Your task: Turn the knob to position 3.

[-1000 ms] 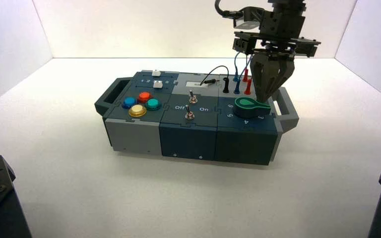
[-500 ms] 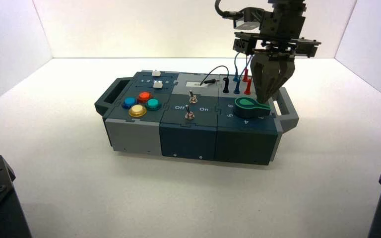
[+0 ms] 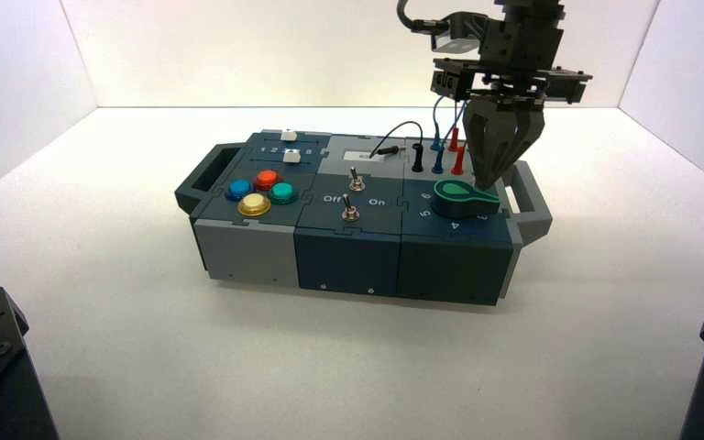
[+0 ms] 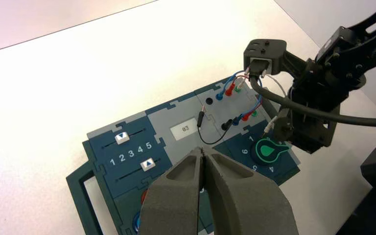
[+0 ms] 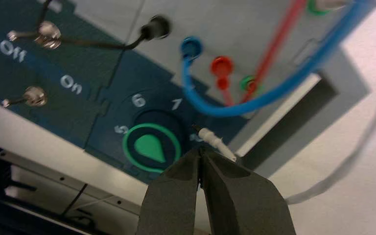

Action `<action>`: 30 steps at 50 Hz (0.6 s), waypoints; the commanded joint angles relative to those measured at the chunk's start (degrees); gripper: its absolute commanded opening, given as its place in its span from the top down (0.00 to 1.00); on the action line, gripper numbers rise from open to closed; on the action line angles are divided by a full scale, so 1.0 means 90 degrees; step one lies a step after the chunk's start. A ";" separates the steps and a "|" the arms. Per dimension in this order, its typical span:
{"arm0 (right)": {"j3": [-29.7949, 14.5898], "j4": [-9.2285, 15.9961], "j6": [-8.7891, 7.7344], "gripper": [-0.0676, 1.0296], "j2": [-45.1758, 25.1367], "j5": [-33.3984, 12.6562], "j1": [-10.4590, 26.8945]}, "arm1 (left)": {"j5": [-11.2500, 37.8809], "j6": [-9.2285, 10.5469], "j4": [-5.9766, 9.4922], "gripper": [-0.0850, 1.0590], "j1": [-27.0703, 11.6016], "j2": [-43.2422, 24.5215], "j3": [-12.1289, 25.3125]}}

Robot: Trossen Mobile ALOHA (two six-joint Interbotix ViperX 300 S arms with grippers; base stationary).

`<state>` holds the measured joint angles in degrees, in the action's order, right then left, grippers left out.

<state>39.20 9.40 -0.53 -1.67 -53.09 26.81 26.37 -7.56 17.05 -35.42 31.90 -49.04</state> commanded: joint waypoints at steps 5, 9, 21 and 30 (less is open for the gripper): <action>-0.0156 -0.0176 0.0059 0.96 0.0332 0.0088 -0.0352 | 0.0068 -0.0059 -0.0020 0.95 0.0029 0.0078 0.0205; -0.0166 -0.0166 0.0078 0.96 0.0537 0.0117 -0.0391 | 0.0137 -0.0059 -0.0020 0.95 0.0029 0.0088 0.0186; -0.0342 -0.0137 0.0117 0.96 0.0723 0.0088 -0.0381 | 0.0273 -0.0049 -0.0010 0.95 0.0029 0.0088 0.0186; -0.0449 0.0020 0.0068 0.96 0.0781 -0.0127 -0.0283 | 0.0273 -0.0039 -0.0010 0.95 0.0029 0.0117 0.0186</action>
<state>36.91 8.79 0.09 3.43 -53.70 23.64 29.09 -7.73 16.96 -35.42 32.34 -49.04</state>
